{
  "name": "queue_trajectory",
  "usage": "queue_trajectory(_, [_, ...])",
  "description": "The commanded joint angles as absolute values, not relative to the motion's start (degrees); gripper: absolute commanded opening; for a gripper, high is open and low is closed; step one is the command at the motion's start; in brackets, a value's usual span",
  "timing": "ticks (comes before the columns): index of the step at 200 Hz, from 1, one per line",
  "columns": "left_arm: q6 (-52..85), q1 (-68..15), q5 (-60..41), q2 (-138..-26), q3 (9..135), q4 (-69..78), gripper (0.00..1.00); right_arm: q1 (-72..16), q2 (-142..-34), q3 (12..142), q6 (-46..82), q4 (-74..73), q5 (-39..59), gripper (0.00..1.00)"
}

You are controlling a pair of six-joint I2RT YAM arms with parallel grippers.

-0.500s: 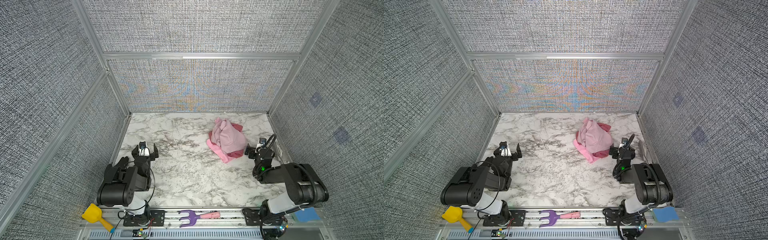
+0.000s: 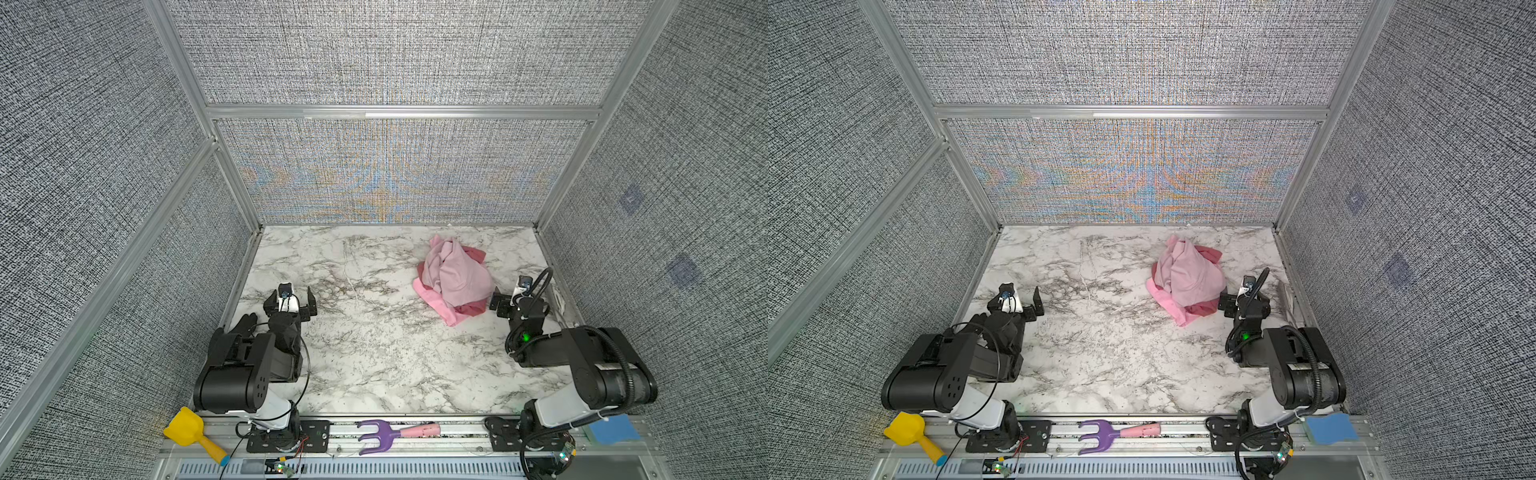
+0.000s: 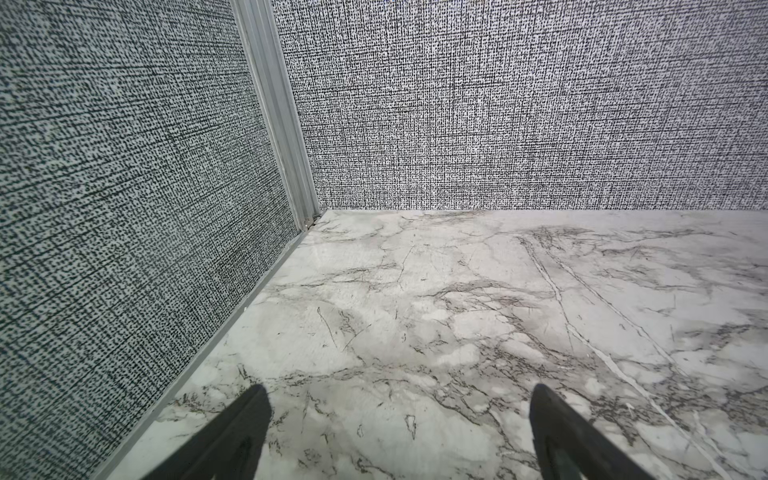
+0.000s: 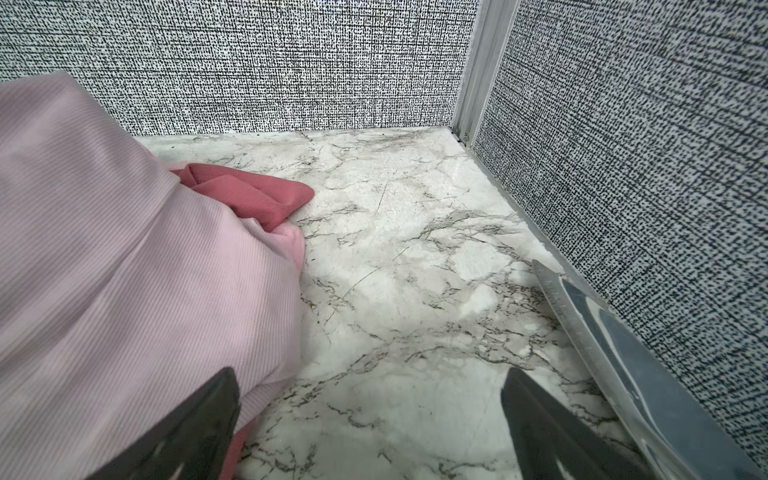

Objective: Pick out a specific cloth from the pile
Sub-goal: 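Move the right gripper down onto the pink cloth pile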

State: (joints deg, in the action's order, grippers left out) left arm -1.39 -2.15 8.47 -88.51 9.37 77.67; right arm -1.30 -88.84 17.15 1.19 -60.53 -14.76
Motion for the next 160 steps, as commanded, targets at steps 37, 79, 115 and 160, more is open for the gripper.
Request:
queue_trajectory(37, [-1.34, -2.13, 8.22, -88.51, 9.37, 78.93, 0.99, -0.16, -88.68, 18.07, 2.02, -59.74, -12.4, 1.0])
queue_trajectory(79, [-1.35, -2.11, 8.18, -88.42, 9.21, 79.23, 0.97, -0.02, -88.58, 17.93, 2.02, -59.86, -12.04, 0.99])
queue_trajectory(115, [-0.45, -2.27, 12.25, -82.85, 9.0, 75.09, 0.85, -1.62, -83.8, 17.32, 1.31, -57.38, -16.23, 0.98])
queue_trajectory(160, [5.85, -2.86, 9.28, -65.67, 19.95, 44.76, 0.74, -9.35, -66.71, 33.21, 6.16, -17.99, -20.82, 0.84])
